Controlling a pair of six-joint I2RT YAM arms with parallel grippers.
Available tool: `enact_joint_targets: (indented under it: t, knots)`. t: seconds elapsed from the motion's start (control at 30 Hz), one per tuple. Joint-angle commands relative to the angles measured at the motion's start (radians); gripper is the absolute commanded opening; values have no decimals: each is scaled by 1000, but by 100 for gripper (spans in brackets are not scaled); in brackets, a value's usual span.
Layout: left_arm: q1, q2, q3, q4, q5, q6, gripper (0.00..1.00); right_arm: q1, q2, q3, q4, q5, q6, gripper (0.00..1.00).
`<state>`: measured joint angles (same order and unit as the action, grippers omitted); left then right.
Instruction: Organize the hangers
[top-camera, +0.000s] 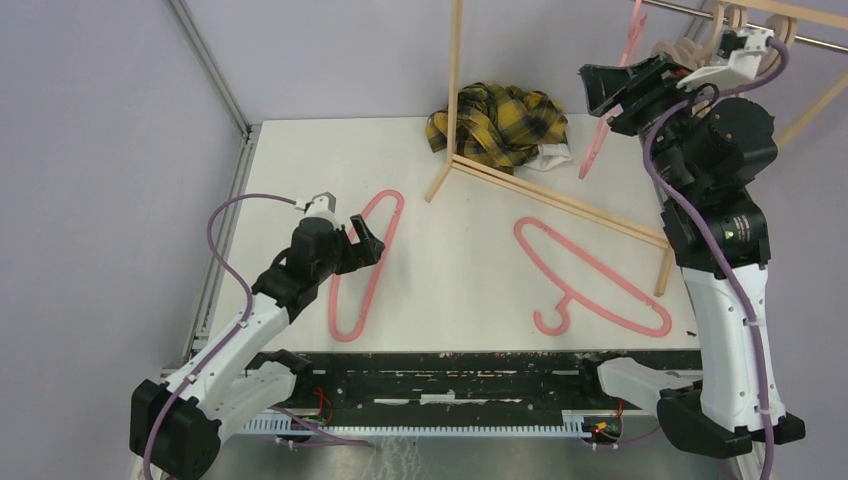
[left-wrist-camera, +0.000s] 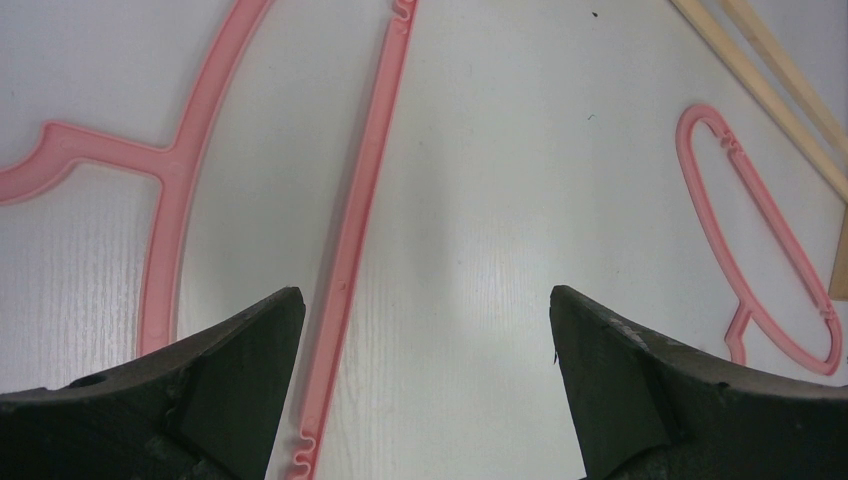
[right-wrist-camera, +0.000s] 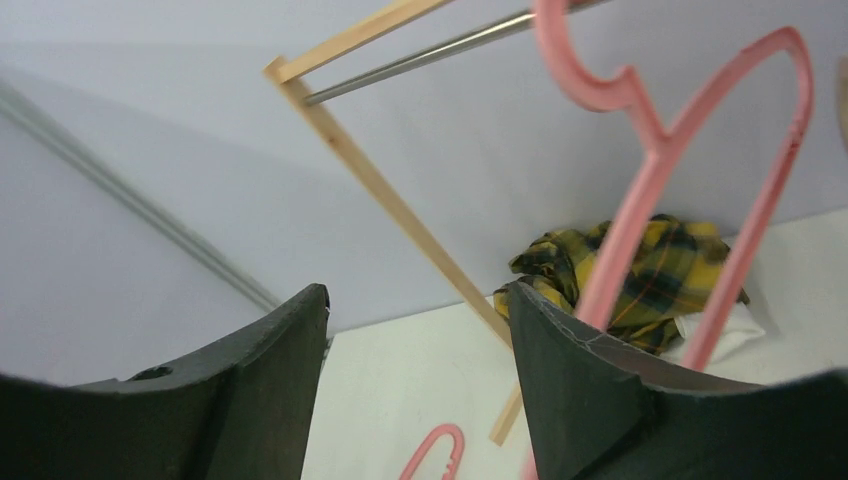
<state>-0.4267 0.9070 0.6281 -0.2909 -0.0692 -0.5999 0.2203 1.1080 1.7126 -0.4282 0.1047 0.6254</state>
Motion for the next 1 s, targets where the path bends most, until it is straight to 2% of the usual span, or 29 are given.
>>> enact_joint_targets:
  t: [0.0,0.17,0.4,0.6,0.7,0.8,0.87,0.97]
  knots:
    - [0,12,-4,62,12,10,99,38,96,73,-138,-287,-149,70]
    - [1,28,-7,73,14,5,99,278,180,68,-255,-198,-308,70]
    - [0,30,-5,71,3,8,99,415,296,-54,-341,-142,-369,68]
    - [1,15,-12,63,8,10,99,411,344,-290,-375,39,-400,69]
    - [0,-1,-27,74,17,4,99,339,369,-417,-347,30,-398,72]
    - [1,-9,-35,75,21,3,99,221,380,-521,-303,-52,-385,74]
    - [1,-11,-37,75,21,7,99,173,384,-549,-279,-77,-379,74]
    - [1,-5,-40,79,21,11,99,167,419,-546,-266,-4,-409,76]
